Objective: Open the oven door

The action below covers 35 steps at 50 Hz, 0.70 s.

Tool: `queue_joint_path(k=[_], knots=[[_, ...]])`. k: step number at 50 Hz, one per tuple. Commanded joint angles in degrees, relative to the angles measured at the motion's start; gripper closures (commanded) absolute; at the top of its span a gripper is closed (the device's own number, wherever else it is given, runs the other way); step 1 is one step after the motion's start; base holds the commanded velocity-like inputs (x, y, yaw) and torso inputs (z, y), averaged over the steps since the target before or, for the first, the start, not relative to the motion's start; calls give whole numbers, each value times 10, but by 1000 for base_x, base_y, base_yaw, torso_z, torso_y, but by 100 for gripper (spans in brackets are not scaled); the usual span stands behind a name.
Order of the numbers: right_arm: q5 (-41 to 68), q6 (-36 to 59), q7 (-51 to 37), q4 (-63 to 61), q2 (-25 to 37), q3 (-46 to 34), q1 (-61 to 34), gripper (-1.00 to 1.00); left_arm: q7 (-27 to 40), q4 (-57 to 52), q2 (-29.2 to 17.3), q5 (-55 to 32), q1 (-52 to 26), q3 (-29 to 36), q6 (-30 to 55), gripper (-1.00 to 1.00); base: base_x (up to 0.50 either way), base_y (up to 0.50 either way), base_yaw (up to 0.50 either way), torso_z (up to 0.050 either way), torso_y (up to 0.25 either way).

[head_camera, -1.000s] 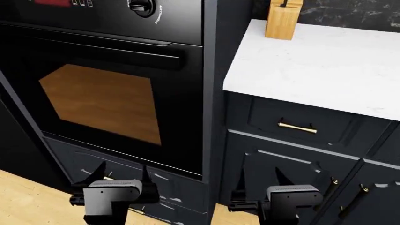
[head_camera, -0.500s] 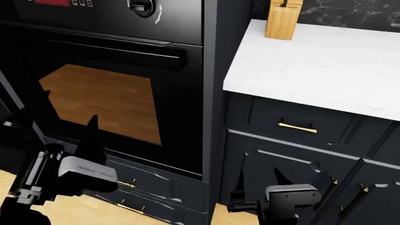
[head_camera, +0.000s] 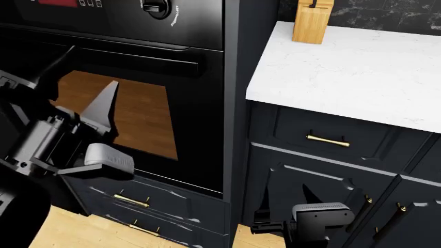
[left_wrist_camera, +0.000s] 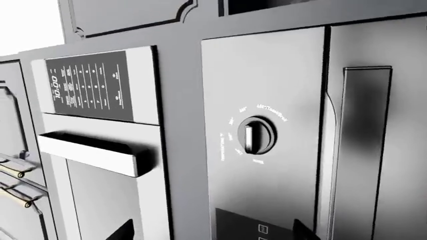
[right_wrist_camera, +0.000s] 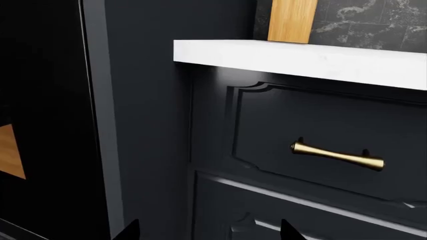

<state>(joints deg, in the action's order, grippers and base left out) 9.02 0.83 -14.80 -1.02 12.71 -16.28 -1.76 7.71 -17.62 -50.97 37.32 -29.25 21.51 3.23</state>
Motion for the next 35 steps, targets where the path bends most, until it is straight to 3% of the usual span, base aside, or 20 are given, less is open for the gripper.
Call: queue_joint_path(k=[1,17,35], knots=[[1,1,-3,-1,2,-2,-1,-100,-25,30,9,28,-66,36,-32,-100,0,0,0,0,0],[2,-1,-7,2,4,-6,-3,-100,-26,60,40,21,-74,50,-29,-100,0,0,0,0,0],[5,-1,-11,4,7,-10,-5,-100,-96,85,46,3,-87,103,-63,-100,0,0,0,0,0]])
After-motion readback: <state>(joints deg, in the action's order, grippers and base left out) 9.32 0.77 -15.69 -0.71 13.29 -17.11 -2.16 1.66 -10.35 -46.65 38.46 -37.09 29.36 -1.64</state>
